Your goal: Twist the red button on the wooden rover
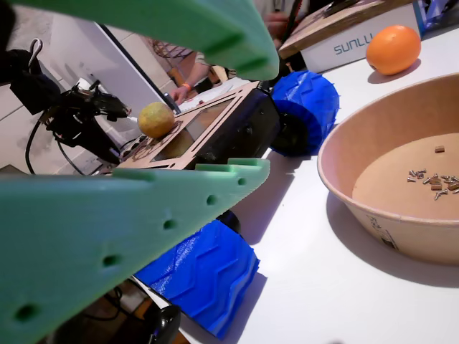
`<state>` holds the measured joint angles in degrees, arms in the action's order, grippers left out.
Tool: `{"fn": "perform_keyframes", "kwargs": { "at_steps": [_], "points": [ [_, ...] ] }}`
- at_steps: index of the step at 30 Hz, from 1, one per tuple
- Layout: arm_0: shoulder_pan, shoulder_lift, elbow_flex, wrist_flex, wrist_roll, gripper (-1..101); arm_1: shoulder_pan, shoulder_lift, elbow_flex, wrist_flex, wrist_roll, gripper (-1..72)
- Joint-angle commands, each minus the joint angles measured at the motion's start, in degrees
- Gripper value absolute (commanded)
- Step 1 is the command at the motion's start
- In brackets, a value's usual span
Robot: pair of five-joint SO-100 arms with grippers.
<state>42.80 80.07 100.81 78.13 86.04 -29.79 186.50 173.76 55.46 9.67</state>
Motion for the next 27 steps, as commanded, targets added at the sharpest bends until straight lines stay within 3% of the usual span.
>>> {"fn": "perform_keyframes", "kwargs": {
  "at_steps": [1, 6, 7, 8, 10, 19, 22, 27],
  "points": [
    [8.26, 5.45, 0.53, 7.73, 6.33, 0, 0.44, 0.00, -0.26, -0.35, 0.53, 10.4],
    [8.17, 6.06, 0.53, 8.09, 6.86, 3, 0.44, 0.00, -0.26, -0.35, 0.53, 10.4],
    [8.17, 6.77, 0.53, 8.53, 6.86, 9, 0.44, 0.00, -0.26, -0.35, 0.53, 10.4],
    [8.17, 7.73, 0.53, 9.40, 6.86, 23, 0.44, 0.00, -0.26, -0.35, 0.53, 10.4],
    [8.17, 10.11, 0.53, 11.25, 6.86, 34, 0.44, 0.00, -0.26, -0.35, 0.53, 10.4],
    [7.91, 30.32, 0.53, 24.96, 5.54, 33, 0.44, 0.00, -0.26, -0.35, 0.53, 10.4],
    [7.82, 41.40, 0.53, 25.40, -1.49, 34, 0.44, 0.00, -0.26, -0.35, 0.53, 10.4],
    [7.38, 58.54, 1.32, 26.28, -20.83, 31, 0.44, 0.00, -0.26, -0.35, 0.53, 10.4]
  ]
}}
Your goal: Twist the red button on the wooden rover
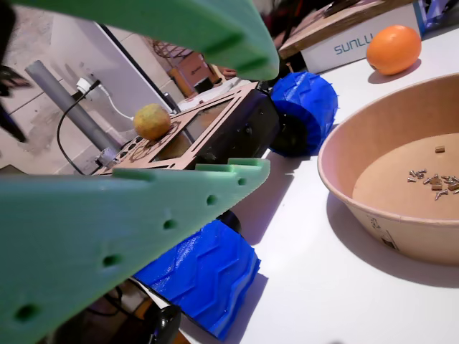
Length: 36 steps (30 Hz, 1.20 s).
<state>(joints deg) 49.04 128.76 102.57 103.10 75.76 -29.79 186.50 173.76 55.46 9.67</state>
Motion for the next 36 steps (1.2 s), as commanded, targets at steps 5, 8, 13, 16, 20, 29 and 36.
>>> {"fn": "perform_keyframes", "kwargs": {
  "at_steps": [5, 8, 13, 16, 20, 29, 36],
  "points": [
    [1.14, 22.94, -0.62, 1.05, -33.13, 26, 0.44, 0.00, -0.26, -0.35, 0.53, 10.4],
    [0.97, 30.85, -0.53, 1.85, -45.18, 17, 0.44, 0.00, -0.26, -0.35, 0.53, 10.4],
    [-1.93, 41.75, -0.62, 2.37, -61.35, 9, 0.44, 0.00, -0.26, -0.35, 0.53, 10.4],
    [-9.14, 46.41, -0.44, 2.46, -63.90, 7, 0.44, 0.00, -0.26, -0.35, 0.53, 10.4],
    [-23.82, 54.58, -0.44, 2.55, -63.19, 5, 0.44, 0.00, -0.26, -0.35, 0.53, 10.4],
    [-46.93, 64.86, -1.32, 3.16, -63.02, 2, 0.44, 0.00, -0.26, -0.35, 0.53, 10.4],
    [-57.04, 64.86, -4.13, 3.08, -63.81, 1, 0.44, 0.00, -0.26, -0.35, 0.53, 10.4]
  ]
}}
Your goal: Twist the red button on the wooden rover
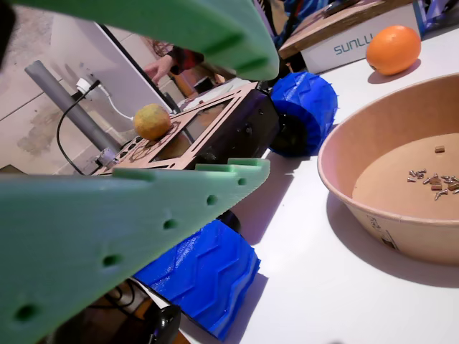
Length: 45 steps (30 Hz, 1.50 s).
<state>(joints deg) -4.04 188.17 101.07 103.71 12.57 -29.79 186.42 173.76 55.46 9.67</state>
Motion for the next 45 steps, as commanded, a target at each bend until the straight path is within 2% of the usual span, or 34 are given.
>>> {"fn": "perform_keyframes", "kwargs": {
  "at_steps": [1, 10, 18, 45],
  "points": [
    [-5.89, 5.45, -3.43, 2.37, -0.62, 1, 0.44, 0.09, -0.26, -0.35, 0.53, 10.4],
    [-19.34, 5.63, -9.49, 2.29, -0.70, 0, 0.44, 0.09, -0.26, -0.35, 0.53, 10.4],
    [-19.51, 5.63, -17.93, 2.29, -0.70, 0, 0.44, 0.09, -0.26, -0.35, 0.53, 10.4],
    [-19.51, 5.71, -17.23, 2.29, -0.62, 0, 0.44, 0.09, -0.26, -0.35, 0.53, 10.4]
  ]
}}
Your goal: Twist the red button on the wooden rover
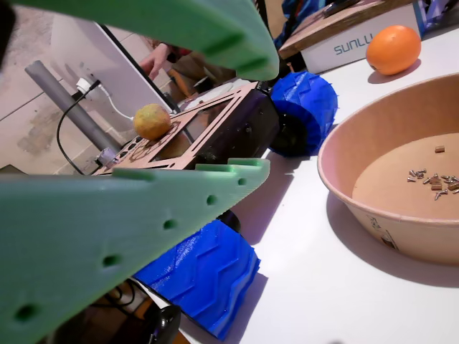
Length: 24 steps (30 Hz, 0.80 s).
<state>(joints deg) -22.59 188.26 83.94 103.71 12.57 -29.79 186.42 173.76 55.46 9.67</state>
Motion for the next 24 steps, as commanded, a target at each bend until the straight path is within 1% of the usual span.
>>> {"fn": "perform_keyframes", "kwargs": {
  "at_steps": [1, 10, 11, 12, 13, 14, 16, 17, 18, 19, 21, 23, 24],
  "points": [
    [-0.97, 5.63, -0.09, 2.29, -0.62, 0, 0.44, 0.09, -0.26, -0.35, 0.53, 10.4],
    [-0.97, 5.63, -0.09, 2.29, -0.62, 0, 0.44, 0.09, -0.26, -0.35, 0.53, 10.4],
    [-0.97, 5.63, -0.09, 2.29, -0.62, 0, 0.09, 0.09, -0.26, -0.44, -1.23, 11.4],
    [-0.97, 5.63, -0.09, 2.29, -0.62, 0, -3.60, 0.53, -0.26, -0.44, -3.78, 16.2],
    [-0.97, 5.63, -0.09, 2.29, -0.62, 0, -7.65, 2.55, -0.44, 2.29, -7.12, 16.0],
    [-0.97, 5.63, -0.09, 2.29, -0.62, 0, -10.99, 2.81, -0.44, 3.43, -12.13, 15.3],
    [-0.97, 5.63, -0.09, 2.37, -0.62, 0, -17.14, 5.63, -0.62, 8.17, -19.16, 14.4],
    [-0.97, 5.63, -0.09, 2.37, -0.62, 0, -20.39, 9.23, -0.79, 13.71, -23.73, 14.4],
    [-0.97, 5.63, -0.09, 2.37, -0.62, 0, -23.82, 10.11, -0.88, 18.11, -30.41, 14.6],
    [-0.97, 5.63, -0.09, 2.37, -0.62, 0, -27.86, 10.46, -0.88, 20.48, -35.68, 13.5],
    [-0.97, 5.63, -0.09, 2.37, -0.62, 0, -37.35, 9.76, -0.97, 22.76, -44.82, 12.7],
    [-0.97, 5.63, -0.09, 2.37, -0.62, 0, -45.44, 9.67, -0.97, 22.76, -44.82, 12.7],
    [-0.97, 5.63, -0.09, 2.37, -0.62, 0, -47.37, 9.93, -0.97, 22.76, -44.30, 12.7]
  ]
}}
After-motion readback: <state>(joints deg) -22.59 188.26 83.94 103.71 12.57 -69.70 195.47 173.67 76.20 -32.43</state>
